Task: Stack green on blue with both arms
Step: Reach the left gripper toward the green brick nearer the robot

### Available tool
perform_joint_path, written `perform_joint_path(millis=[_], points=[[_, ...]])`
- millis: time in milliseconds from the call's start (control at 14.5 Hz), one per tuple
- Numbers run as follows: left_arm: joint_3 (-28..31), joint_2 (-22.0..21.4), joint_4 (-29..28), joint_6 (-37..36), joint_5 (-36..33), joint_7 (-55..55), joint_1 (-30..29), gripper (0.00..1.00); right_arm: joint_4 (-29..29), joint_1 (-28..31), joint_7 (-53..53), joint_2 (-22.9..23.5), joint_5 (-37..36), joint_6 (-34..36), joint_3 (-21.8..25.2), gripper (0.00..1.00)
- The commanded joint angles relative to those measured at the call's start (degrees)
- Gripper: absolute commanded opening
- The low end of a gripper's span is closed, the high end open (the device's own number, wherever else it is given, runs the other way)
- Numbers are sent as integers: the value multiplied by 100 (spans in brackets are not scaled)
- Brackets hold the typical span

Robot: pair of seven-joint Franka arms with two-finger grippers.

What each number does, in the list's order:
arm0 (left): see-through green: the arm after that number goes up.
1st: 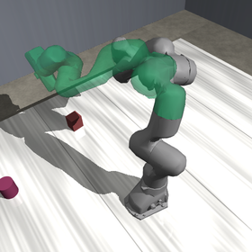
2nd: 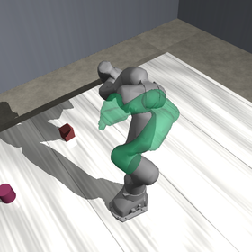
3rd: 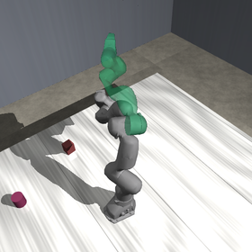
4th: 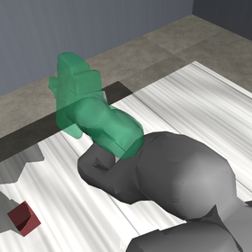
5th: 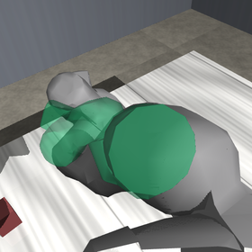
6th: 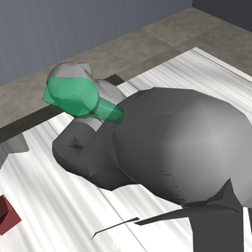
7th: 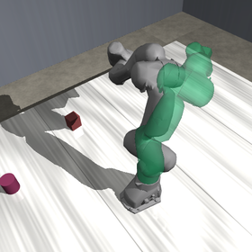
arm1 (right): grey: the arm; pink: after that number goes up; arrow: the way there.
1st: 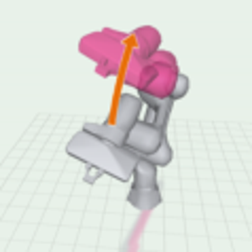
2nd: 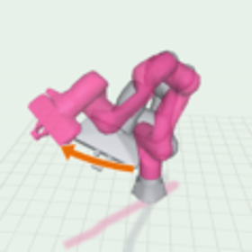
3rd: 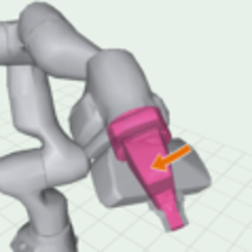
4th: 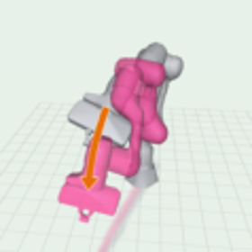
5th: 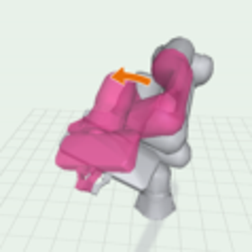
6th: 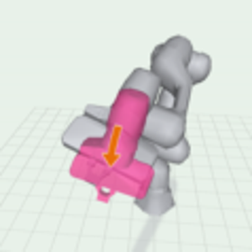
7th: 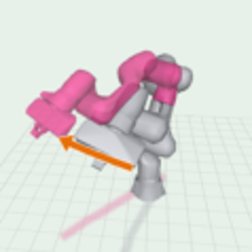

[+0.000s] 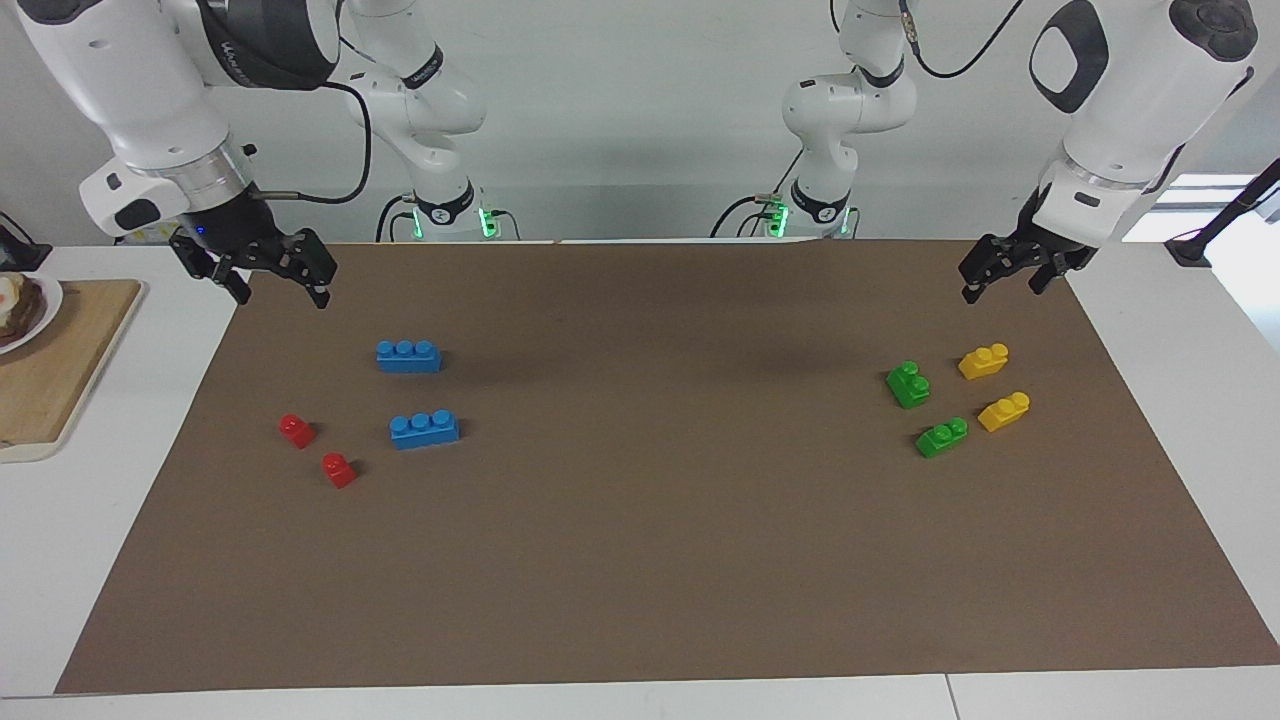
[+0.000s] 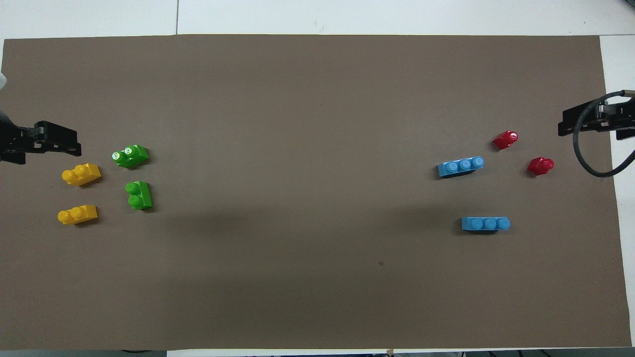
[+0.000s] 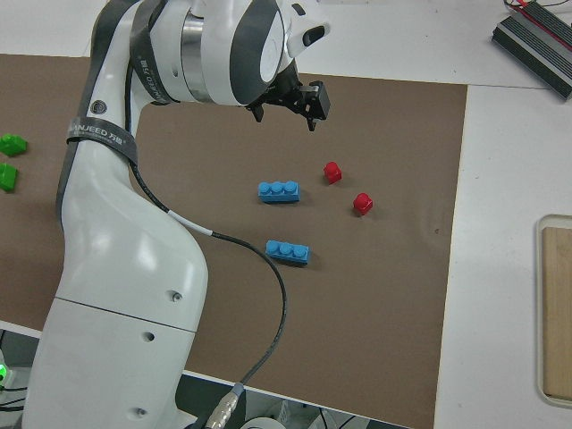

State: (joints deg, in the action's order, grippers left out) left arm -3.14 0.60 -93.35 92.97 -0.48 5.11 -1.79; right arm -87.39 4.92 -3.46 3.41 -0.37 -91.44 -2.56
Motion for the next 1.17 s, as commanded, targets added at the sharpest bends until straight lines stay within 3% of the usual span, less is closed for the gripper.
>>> perform_joint_path(millis=[0, 346, 829, 1106], points=[[6, -7, 37, 19, -49, -116, -23, 100, -32, 53, 47, -60, -51, 38, -52, 100], [24, -174, -357, 273, -49, -125, -31, 100, -32, 106, 39, -60, -42, 29, -52, 100], [24, -947, -2097, 1423, -49, -90, -348, 100, -32, 123, 56, -60, -42, 38, -52, 100], [24, -992, -2512, 1909, -49, -81, -269, 100, -32, 123, 65, -60, -42, 29, -43, 100]])
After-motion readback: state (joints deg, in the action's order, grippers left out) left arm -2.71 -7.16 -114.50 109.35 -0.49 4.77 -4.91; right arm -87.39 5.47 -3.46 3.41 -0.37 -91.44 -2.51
